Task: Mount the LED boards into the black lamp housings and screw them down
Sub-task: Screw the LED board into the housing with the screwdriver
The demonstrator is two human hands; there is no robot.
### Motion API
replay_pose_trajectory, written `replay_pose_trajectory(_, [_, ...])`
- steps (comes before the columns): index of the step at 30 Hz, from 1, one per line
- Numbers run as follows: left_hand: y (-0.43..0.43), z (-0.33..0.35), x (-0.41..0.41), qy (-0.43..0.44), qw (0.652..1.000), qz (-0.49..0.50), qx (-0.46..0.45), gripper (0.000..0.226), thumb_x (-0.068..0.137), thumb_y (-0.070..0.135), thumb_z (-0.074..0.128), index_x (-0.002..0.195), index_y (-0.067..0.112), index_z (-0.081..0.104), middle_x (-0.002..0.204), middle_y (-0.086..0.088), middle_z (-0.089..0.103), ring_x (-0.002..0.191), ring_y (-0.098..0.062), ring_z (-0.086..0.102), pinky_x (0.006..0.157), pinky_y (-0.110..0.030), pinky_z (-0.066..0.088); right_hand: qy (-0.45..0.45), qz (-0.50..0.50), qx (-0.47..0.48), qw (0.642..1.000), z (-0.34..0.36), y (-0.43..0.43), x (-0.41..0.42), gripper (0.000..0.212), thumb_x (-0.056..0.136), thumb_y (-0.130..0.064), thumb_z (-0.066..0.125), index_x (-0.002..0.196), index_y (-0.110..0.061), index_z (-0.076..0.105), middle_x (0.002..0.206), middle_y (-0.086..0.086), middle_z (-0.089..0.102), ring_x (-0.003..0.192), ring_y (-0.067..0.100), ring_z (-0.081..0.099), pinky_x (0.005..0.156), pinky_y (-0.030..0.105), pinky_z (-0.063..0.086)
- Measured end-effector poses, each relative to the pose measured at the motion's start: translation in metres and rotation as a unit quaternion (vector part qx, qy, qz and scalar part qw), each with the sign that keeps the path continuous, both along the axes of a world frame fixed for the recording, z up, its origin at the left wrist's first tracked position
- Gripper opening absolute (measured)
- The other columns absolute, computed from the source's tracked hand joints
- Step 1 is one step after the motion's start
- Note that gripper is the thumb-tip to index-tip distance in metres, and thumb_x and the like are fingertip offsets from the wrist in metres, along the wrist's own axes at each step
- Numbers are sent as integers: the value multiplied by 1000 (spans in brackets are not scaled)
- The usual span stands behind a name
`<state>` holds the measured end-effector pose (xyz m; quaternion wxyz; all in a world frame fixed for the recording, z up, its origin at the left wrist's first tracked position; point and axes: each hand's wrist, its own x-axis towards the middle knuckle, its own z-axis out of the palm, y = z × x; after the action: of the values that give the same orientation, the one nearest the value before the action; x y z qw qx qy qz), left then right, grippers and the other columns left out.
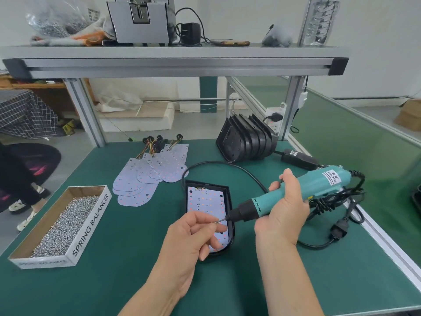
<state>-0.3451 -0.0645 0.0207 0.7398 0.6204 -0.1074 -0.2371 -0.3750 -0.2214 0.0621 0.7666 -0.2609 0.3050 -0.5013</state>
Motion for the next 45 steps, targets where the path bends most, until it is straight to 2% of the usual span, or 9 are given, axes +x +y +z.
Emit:
replay_pose_trajectory(7, [-1, -7, 0, -3, 1000, 14, 12, 7, 88, -5, 64, 95, -2, 66, 82, -19, 75, 47, -13, 53, 40, -16, 33, 8, -3, -24, 1000, -4, 5, 5, 19, 89, -21, 71, 84, -21, 52, 53, -16, 54, 52, 6, 51, 57, 24, 38])
replay_pose_trajectory(12, [11, 2, 20, -2, 998, 26, 63, 41, 63, 20, 71, 102, 12, 65, 74, -8, 73, 45, -12, 47, 39, -16, 32, -4, -3, -28, 1000, 2, -5, 11, 20, 87, -22, 73, 86, -21, 53, 56, -10, 54, 52, 7, 52, 50, 18, 39])
replay_pose_trajectory(15, [21, -2, 54, -18, 976, 151, 157, 30, 72, 35, 79, 85, 12, 65, 55, 5, 52, 48, -12, 36, 43, -21, 28, -5, -11, -69, 998, 3, -10, 17, 18, 85, -21, 74, 84, -22, 56, 56, -7, 53, 51, 8, 49, 48, 17, 38])
replay_pose_trajectory(17, [19, -7, 71, -5, 961, 128, 246, 46, 77, 55, 74, 76, 10, 61, 59, 5, 42, 53, -16, 33, 50, -28, 24, 5, -4, -110, 994, 0, -5, 21, 17, 81, -23, 74, 70, -28, 62, 54, -7, 52, 50, 10, 47, 49, 20, 38])
replay_pose_trajectory(19, [10, -11, 78, 23, 956, 51, 289, 56, 69, 63, 75, 77, 10, 59, 67, -2, 49, 60, -23, 40, 57, -32, 28, 21, 6, -144, 989, -6, 2, 26, 23, 77, -25, 74, 57, -28, 63, 52, -6, 51, 49, 11, 45, 49, 21, 39])
replay_pose_trajectory(24, [-9, -22, 84, 51, 954, 7, 296, 56, 49, 33, 75, 88, -7, 71, 89, -13, 77, 78, -27, 70, 71, -29, 46, 58, 13, -210, 976, -21, 16, 35, 23, 77, -24, 75, 66, -17, 56, 52, -5, 53, 49, 11, 49, 52, 18, 43])
replay_pose_trajectory(31, [-12, -33, 90, 48, 956, 20, 290, 21, 75, 19, 79, 76, 8, 61, 75, -7, 65, 58, -20, 46, 51, -25, 28, 64, 49, -286, 955, -27, 27, 33, 17, 77, -28, 73, 64, -27, 62, 58, 0, 51, 55, 17, 46, 56, 24, 44])
replay_pose_trajectory(36, [-11, -35, 92, 53, 958, 4, 281, 36, 59, 28, 75, 86, 7, 66, 83, -11, 66, 72, -21, 51, 68, -30, 34, 66, 56, -284, 955, -27, 31, 33, 18, 75, -32, 72, 64, -25, 60, 59, 3, 50, 57, 20, 45, 57, 28, 43])
replay_pose_trajectory(45, [-11, -40, 95, 44, 961, -13, 272, 40, 53, 29, 71, 87, 17, 56, 83, -7, 54, 77, -19, 47, 74, -34, 33, 78, 59, -353, 931, -29, 37, 34, 20, 82, -20, 71, 67, -18, 59, 57, -3, 52, 54, 17, 47, 56, 32, 44])
